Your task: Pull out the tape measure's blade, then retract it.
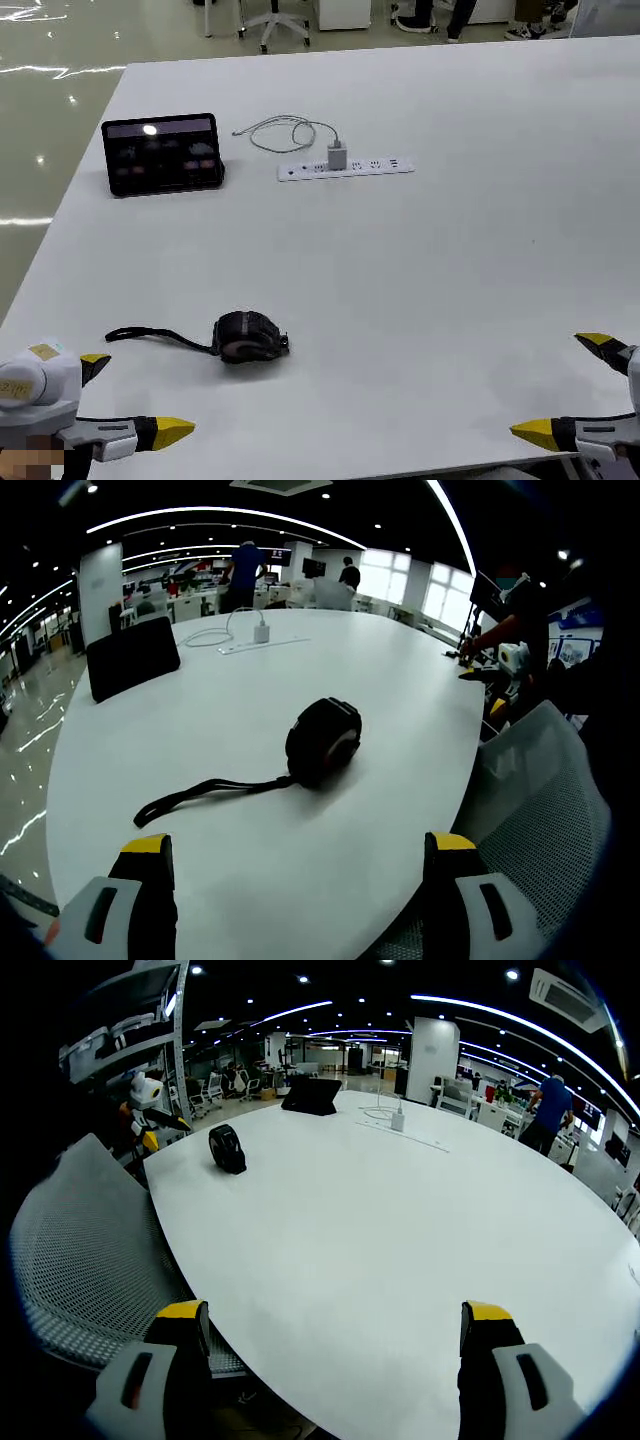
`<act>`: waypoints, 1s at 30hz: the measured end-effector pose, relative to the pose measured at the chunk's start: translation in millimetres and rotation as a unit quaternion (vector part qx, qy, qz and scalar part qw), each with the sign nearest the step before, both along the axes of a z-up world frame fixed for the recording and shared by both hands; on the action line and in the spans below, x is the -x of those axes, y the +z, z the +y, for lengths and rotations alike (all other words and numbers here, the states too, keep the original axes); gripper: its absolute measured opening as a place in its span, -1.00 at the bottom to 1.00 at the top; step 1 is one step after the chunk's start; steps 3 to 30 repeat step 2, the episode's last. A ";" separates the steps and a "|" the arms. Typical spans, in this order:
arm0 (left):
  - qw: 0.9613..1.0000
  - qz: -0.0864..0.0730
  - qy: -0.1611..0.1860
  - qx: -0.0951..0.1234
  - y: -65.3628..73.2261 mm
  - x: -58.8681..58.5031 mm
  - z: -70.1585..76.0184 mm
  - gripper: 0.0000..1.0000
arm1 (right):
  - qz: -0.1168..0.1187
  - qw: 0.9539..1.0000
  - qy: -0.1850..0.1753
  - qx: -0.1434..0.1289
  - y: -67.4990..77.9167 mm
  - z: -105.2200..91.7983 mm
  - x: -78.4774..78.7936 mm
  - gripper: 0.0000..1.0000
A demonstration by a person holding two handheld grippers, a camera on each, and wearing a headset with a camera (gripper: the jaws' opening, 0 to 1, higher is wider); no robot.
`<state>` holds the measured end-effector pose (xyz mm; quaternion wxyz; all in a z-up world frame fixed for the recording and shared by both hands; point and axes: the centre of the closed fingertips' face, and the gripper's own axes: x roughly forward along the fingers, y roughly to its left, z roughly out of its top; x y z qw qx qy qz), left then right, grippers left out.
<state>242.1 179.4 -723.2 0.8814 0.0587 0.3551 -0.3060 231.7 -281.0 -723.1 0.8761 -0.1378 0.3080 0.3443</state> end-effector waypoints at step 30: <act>1.000 0.000 0.002 0.002 0.7 -0.1 0.5 1.00 | 0.000 1.000 0.001 0.004 -0.6 -2.0 0.8 1.00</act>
